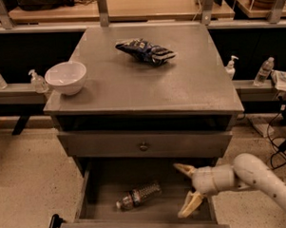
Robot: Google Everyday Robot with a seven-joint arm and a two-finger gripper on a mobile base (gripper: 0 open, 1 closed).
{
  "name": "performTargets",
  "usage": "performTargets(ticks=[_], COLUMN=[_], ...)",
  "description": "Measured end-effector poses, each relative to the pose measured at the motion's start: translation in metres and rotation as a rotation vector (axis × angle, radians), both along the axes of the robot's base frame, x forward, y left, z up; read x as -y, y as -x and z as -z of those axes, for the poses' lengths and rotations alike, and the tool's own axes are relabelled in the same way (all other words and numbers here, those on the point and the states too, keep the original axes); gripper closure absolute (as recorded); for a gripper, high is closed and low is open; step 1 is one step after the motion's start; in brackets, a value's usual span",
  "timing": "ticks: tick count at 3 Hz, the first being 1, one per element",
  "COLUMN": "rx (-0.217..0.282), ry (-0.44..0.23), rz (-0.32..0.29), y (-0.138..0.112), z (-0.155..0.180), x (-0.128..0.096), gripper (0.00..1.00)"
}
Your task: Place water bottle into middle drawer
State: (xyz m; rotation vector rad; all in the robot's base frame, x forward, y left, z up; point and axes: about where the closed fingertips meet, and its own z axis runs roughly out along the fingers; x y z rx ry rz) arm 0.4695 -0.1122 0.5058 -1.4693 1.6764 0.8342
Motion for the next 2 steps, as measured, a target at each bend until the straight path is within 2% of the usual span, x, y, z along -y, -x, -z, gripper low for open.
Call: performTargets(ticks=[1,2], rx=[-0.077,-0.068], ry=[-0.016,-0.016], rz=[0.025,0.018], y=[0.0077,0.0076], z=[-0.0097,-0.0072], x=[0.0519,0.0421], gripper=[0.00,0.00])
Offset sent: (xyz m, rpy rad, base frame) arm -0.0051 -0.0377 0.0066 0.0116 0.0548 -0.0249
